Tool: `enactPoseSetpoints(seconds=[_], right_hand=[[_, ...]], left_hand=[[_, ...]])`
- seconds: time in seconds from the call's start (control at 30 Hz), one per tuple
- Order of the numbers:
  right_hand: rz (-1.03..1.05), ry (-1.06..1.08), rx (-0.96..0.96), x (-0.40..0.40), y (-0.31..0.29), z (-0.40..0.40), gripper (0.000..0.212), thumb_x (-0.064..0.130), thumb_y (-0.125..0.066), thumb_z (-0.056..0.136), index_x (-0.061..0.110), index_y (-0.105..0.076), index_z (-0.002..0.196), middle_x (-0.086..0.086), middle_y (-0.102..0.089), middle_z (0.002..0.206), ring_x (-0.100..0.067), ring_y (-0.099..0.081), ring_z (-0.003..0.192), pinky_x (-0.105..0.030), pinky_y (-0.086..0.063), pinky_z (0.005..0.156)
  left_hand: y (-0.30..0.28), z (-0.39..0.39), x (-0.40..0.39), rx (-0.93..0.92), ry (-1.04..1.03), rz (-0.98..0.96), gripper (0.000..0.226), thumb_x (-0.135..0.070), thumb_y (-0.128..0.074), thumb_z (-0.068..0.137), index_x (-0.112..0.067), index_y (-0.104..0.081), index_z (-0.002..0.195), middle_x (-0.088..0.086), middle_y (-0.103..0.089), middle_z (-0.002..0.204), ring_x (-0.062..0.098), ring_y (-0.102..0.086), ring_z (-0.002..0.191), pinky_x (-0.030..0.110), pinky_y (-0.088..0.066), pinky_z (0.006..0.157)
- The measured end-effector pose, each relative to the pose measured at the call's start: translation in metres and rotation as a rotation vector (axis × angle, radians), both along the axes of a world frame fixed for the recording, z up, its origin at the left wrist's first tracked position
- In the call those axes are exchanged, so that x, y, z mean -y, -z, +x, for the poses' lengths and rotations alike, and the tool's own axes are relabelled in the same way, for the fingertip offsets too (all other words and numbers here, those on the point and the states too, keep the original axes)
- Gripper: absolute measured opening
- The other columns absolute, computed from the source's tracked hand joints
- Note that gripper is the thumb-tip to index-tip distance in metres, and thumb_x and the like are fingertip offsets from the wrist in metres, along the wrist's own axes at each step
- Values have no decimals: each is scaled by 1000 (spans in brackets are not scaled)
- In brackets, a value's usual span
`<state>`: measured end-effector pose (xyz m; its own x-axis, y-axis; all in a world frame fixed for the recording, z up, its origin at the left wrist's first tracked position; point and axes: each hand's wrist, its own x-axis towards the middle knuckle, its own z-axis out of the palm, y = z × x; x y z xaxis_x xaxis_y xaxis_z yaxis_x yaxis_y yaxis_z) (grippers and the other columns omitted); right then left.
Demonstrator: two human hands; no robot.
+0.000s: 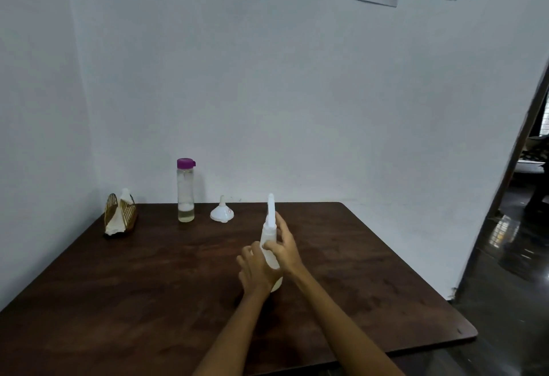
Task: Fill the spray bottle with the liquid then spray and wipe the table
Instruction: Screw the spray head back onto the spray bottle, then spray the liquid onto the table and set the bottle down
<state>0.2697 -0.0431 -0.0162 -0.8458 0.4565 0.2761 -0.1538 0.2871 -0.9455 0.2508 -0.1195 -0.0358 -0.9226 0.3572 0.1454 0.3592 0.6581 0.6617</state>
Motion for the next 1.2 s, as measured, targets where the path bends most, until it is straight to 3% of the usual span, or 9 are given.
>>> enactPoseSetpoints(seconds=[0.1,0.23,0.4,0.57,0.7,0.83,0.93,1.07,1.2], right_hand=[[27,153,-51,0,-9,-6,74,29,-69,79,20,-34,144,3,-49,132,-15,-52,118,-35,-49,99],[-141,162,-66,5,-32,-15,20,8,-59,90,7,-61,109,-6,-61,99,-23,-61,98,-36,-56,72],[-110,-54,114,1,-57,-2,33,-8,-48,83,9,-63,107,-7,-66,108,-17,-62,103,-24,-51,65],[300,-381,553,23,-65,1,24,19,-57,91,14,-61,114,-3,-68,91,-17,-63,85,-23,-50,63],[351,-397,689,49,-49,-2,44,55,-41,93,21,-66,82,-4,-65,85,-15,-65,77,-20,-48,54],[356,-422,646,60,-40,-8,72,61,-24,94,31,-65,44,-7,-60,67,-15,-61,64,-26,-51,58],[417,-376,658,68,-31,-18,62,65,-28,92,24,-62,59,-5,-51,60,-14,-50,54,-28,-48,57],[407,-424,758,76,-27,-26,62,59,-30,94,11,-56,124,-7,-61,80,-17,-62,71,-25,-54,62],[392,-450,756,74,-26,-26,63,55,-31,96,7,-52,131,-7,-61,80,-16,-61,72,-27,-53,65]], left_hand=[[-1,-5,13,5,239,-93,108,-57,-80,57,-21,-27,143,4,-33,142,22,-35,132,37,-41,101],[-3,-14,44,152,403,-54,98,-51,-81,59,-20,-36,140,2,-42,139,20,-46,124,37,-44,103],[5,-39,103,168,196,-119,71,-49,-76,71,-11,-54,127,4,-62,120,18,-60,108,30,-49,91],[-7,-58,161,135,-83,-503,84,-61,-71,69,-9,-48,130,12,-48,138,28,-46,129,39,-43,103],[-22,-60,184,517,-110,-855,121,-70,-79,46,-14,-37,144,8,-34,150,29,-36,138,39,-43,107],[-15,-56,187,455,-206,-1049,115,-62,-79,54,-18,-28,148,9,-18,148,29,-25,137,39,-49,102],[-12,-58,184,423,-216,-1065,112,-62,-78,56,-18,-30,147,11,-21,143,30,-29,132,37,-51,99],[-12,-55,184,435,-217,-1093,108,-61,-79,56,-21,-34,145,10,-21,141,29,-29,131,37,-52,98],[-13,-54,185,430,-205,-1102,111,-64,-77,54,-22,-32,146,9,-22,139,28,-30,130,36,-53,97]])
